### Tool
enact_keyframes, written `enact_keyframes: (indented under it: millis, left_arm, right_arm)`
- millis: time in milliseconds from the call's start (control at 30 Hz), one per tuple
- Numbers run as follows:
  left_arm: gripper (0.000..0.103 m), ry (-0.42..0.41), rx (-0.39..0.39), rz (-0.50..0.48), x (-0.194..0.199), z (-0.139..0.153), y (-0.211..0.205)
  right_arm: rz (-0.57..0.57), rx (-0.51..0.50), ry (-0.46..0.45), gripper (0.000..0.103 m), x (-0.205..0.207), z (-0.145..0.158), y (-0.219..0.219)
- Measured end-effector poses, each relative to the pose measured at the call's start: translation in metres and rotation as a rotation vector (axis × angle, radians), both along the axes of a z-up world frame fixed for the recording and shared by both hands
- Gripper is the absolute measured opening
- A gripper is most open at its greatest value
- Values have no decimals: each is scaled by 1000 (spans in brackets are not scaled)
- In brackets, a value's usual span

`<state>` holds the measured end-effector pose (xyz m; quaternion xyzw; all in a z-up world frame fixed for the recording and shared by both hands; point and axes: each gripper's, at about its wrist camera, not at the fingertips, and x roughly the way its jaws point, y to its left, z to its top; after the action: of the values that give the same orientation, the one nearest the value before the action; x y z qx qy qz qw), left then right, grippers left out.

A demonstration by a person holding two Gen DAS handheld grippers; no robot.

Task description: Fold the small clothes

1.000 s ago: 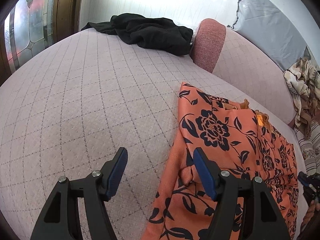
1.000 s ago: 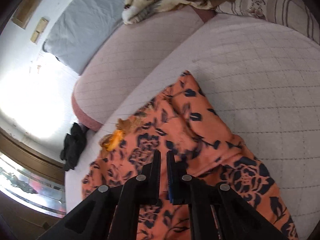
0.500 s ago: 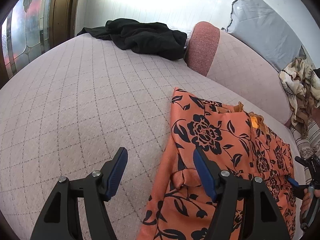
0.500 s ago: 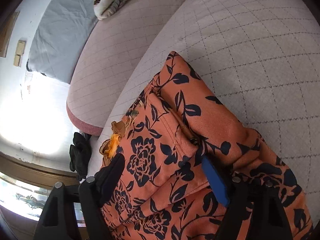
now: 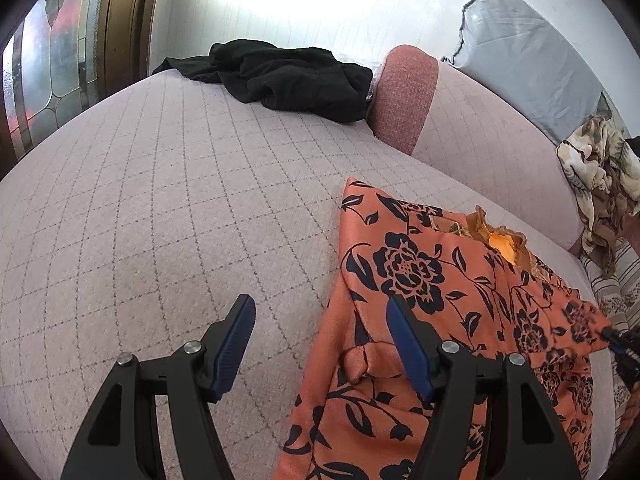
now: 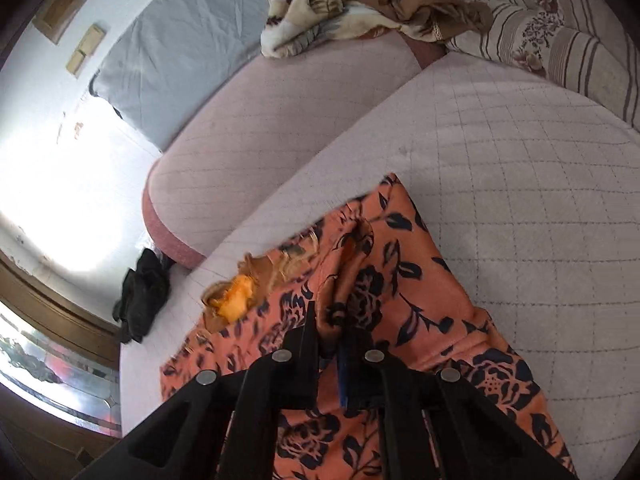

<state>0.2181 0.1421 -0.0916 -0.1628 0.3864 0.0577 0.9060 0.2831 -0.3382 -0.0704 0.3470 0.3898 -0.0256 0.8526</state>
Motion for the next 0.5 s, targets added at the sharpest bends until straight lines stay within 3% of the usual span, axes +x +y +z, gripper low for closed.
enact_keyframes:
  millis: [67,100,133,300,400,500]
  left_arm:
    - [69,5,8,-5,0,-1,-2]
    - [69,5,15,-8,-1,-1,-3]
    - [69,4,21,-9,-1,-1,-3]
    - [69,-4,-5,-1,0,2,0]
    - [69,-17,14,-11,-1,5,-4]
    - [71,-3,14,-15,1,2,-5]
  right_arm:
    - [-2,-6,87,11,5,-30,-5]
    - [1,-16,148,19,7,-46,-8]
    - [1,-8,177,21,6,-57,-10]
    - [-30,-76,81,30,-17,-26,-12]
    - [-15,-73,-43,33,-20,7,-7]
    - [173,-1,-88,87,5,14,10]
